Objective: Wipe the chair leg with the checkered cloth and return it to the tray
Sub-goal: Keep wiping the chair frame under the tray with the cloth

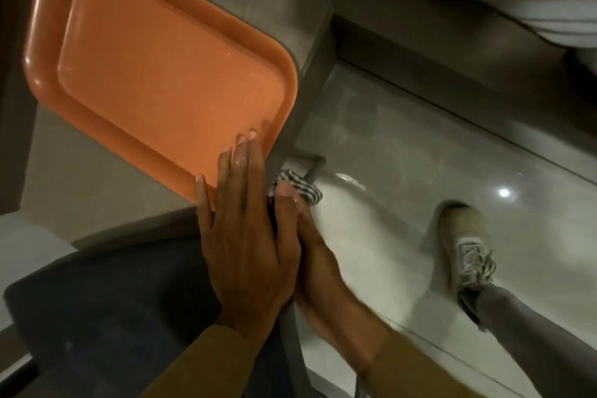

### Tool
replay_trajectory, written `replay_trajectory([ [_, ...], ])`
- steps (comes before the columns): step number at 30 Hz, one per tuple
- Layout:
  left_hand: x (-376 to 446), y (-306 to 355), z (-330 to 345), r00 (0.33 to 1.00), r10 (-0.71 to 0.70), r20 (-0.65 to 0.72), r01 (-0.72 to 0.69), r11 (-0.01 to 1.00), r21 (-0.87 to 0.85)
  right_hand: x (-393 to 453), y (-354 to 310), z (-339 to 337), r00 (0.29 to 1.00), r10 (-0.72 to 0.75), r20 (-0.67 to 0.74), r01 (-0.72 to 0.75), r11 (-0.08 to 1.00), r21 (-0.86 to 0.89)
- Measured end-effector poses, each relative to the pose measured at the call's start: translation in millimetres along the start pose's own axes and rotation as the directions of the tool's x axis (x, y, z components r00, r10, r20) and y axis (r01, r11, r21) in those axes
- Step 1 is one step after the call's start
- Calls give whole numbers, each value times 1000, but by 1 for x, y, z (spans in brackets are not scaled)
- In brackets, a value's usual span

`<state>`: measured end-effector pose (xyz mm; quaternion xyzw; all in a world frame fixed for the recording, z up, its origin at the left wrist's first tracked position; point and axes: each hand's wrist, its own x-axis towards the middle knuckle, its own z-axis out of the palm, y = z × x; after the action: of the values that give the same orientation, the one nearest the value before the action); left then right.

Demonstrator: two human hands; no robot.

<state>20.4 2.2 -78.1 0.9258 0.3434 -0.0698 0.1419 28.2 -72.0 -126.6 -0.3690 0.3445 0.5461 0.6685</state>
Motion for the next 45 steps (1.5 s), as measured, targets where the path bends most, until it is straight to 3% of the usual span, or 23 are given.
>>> replay_trajectory([
  [2, 0, 1, 0, 1000, -5, 5, 5, 1000, -3, -8, 7, 5, 998, -57, 38, 57, 998, -15],
  [5, 0, 0, 0, 1000, -13, -5, 13, 1000, -19, 25, 10, 1, 994, -109, -23, 108, 992, -60],
  [10, -2, -3, 3, 1000, 9, -29, -10, 999, -40, 113, -7, -27, 970, 25, -240, -43, 996, -72],
  [12, -1, -4, 3, 999, 9, -37, -11, 998, -54, 135, -15, -33, 963, 14, -267, -39, 995, -92],
  [17, 0, -2, 2, 999, -15, -31, 14, 998, -54, 84, -17, -28, 991, -123, -60, 91, 923, -374],
  [21, 1, -1, -1, 1000, -21, -6, 20, 999, -33, 15, 2, -25, 959, -206, 196, 277, 832, -480],
  [23, 1, 0, -1, 1000, -19, 0, 19, 1000, -19, 25, 2, -23, 957, -212, 199, 284, 823, -492],
  [25, 1, -1, 1, 1000, -18, -9, 18, 999, -27, 55, -3, -27, 964, -246, 99, 262, 831, -491],
  [30, 0, -3, 2, 1000, -7, -19, 6, 998, -67, 108, -24, -42, 996, -19, -86, -26, 871, -491],
  [32, 0, -1, 0, 1000, -22, -14, 21, 998, -55, 86, -21, -39, 999, -44, -28, 26, 887, -461],
  [36, -1, -1, -2, 1000, -15, -6, 15, 999, -29, 5, 3, -30, 946, -200, 254, 292, 866, -406],
  [38, -1, -3, -1, 1000, -17, -3, 16, 1000, -17, 2, 10, -26, 932, -222, 288, 329, 853, -406],
  [45, -1, -3, 0, 1000, 14, -5, -15, 1000, -25, 122, -13, -56, 993, -111, -27, 76, 820, -568],
])
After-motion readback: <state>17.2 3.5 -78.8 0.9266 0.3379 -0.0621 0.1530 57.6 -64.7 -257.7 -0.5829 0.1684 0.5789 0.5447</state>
